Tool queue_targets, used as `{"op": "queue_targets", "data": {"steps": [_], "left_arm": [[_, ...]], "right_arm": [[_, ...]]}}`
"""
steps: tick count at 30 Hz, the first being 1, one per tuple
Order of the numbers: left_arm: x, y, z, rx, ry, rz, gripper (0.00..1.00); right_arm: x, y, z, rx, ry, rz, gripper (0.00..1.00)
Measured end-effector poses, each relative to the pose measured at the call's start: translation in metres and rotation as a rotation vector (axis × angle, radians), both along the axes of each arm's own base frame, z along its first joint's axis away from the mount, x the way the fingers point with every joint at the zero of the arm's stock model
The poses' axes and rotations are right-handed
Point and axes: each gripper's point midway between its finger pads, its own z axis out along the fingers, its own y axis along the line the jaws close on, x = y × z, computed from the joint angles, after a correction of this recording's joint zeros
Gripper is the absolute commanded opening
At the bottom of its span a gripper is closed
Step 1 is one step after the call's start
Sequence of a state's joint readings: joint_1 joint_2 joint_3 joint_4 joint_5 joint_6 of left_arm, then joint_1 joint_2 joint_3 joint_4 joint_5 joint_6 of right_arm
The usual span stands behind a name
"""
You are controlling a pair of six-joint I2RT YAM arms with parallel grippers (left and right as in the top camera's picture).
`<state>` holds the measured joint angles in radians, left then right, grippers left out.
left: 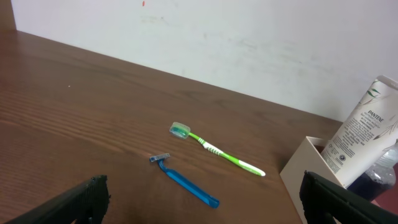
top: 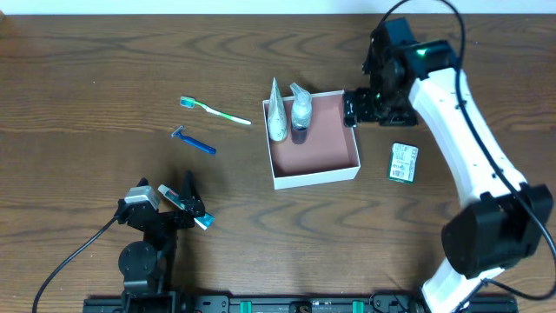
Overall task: Pack container
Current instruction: 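Open the right gripper and withdraw it from the box, then move the right gripper down to the green-white soap box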
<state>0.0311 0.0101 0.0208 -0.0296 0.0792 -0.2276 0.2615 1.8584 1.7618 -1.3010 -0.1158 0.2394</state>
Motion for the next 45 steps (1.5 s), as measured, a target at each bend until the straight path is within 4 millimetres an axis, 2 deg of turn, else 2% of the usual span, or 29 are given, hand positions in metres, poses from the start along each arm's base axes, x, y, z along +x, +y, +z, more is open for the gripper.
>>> {"op": "queue_targets", "data": {"steps": [2, 5, 10, 14, 18, 26, 30, 38, 45], "left_arm": [[0.000, 0.000, 0.000, 0.000, 0.000, 0.000, 0.98], [0.000, 0.000, 0.000, 0.000, 0.000, 0.000, 0.98], [0.000, 0.000, 0.000, 0.000, 0.000, 0.000, 0.98], [0.000, 0.000, 0.000, 0.000, 0.000, 0.000, 0.98], [0.000, 0.000, 0.000, 0.000, 0.000, 0.000, 0.98], [0.000, 0.000, 0.000, 0.000, 0.000, 0.000, 0.98], [0.000, 0.000, 0.000, 0.000, 0.000, 0.000, 0.98], [0.000, 0.000, 0.000, 0.000, 0.000, 0.000, 0.98], [0.000, 0.000, 0.000, 0.000, 0.000, 0.000, 0.98]], "right_arm": [[-0.002, -0.004, 0.011, 0.006, -0.018, -0.011, 0.99], [-0.007, -0.018, 0.016, -0.006, -0.002, -0.063, 0.99], [-0.010, -0.055, 0.014, -0.039, 0.039, -0.177, 0.99], [-0.009, -0.075, 0.010, -0.053, 0.045, -0.221, 0.98], [-0.017, -0.084, -0.012, -0.079, 0.091, -0.231, 0.97], [-0.042, -0.088, -0.080, -0.101, 0.181, -0.233, 0.96], [-0.053, -0.092, -0.103, -0.107, 0.207, -0.241, 0.97], [-0.040, -0.102, -0.135, -0.097, 0.110, -0.267, 0.96], [-0.030, -0.104, -0.150, -0.100, 0.038, -0.256, 0.91]]}}
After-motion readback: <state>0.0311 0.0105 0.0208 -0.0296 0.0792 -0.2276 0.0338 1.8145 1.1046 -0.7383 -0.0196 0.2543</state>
